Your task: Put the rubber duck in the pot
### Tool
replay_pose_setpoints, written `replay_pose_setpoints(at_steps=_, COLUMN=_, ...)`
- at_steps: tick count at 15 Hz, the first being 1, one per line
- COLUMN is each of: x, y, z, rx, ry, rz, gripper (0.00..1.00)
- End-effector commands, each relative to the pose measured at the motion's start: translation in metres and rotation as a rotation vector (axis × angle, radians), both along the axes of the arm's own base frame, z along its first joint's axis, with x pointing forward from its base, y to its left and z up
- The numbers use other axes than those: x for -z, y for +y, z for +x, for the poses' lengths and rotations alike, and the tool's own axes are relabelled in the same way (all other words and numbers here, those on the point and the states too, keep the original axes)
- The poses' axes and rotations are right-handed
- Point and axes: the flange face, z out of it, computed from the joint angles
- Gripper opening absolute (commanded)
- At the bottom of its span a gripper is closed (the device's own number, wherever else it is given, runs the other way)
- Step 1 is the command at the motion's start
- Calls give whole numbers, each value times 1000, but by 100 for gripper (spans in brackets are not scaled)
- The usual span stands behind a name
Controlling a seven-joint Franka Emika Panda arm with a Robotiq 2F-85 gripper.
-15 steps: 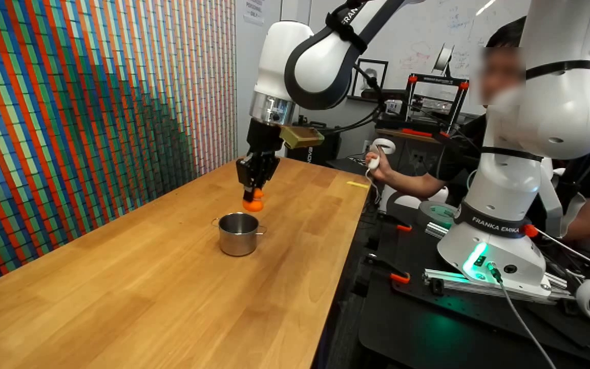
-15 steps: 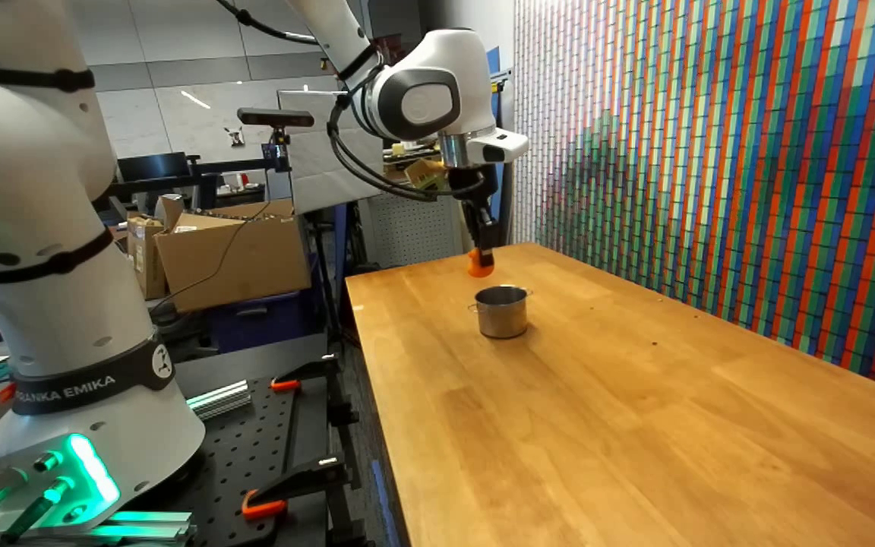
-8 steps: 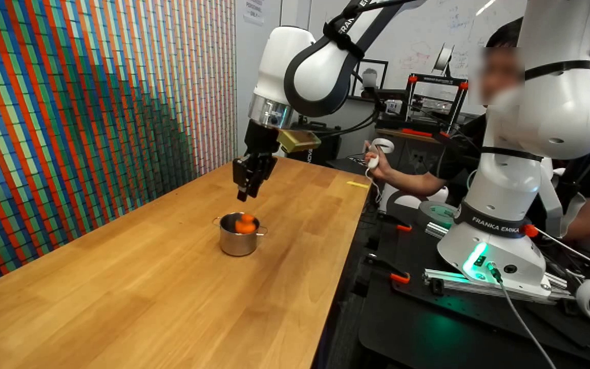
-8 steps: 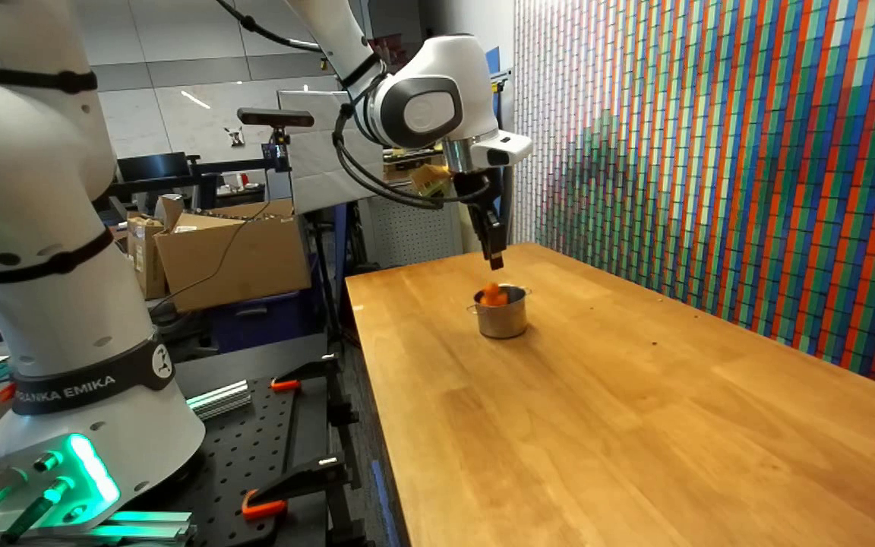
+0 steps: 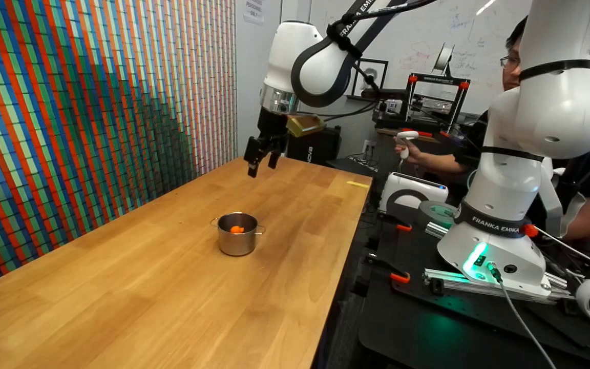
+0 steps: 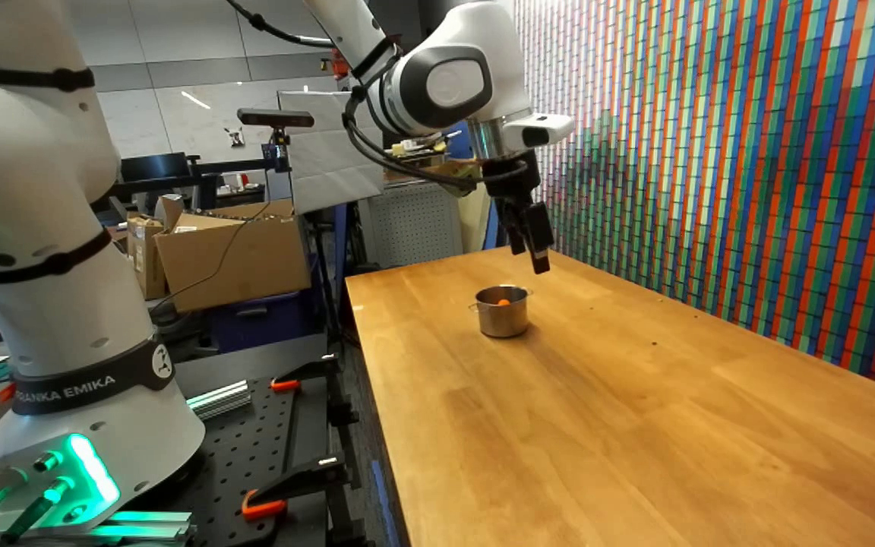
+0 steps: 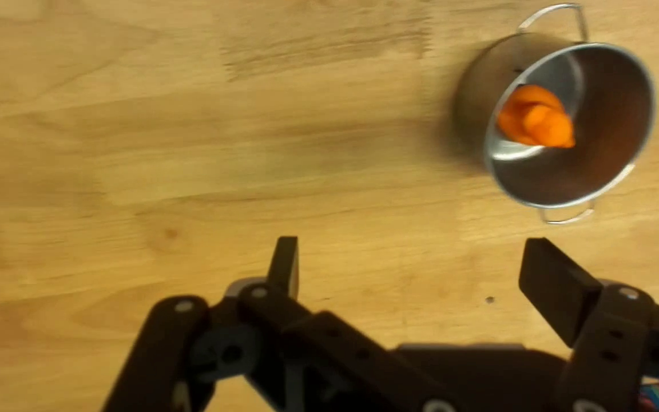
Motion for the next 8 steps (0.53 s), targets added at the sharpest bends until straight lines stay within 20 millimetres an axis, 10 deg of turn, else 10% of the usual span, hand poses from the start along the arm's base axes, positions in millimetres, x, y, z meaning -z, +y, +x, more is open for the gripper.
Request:
replay_pose_setpoints(at_steps=1, x=-47, y=-72, z=-12, rx=10, ry=69, rz=-137, gripper=100)
replay_pose_setpoints(at_steps=8, x=-141, y=-126, z=-57, rx=-122, ry=232, rz=-139, gripper=100)
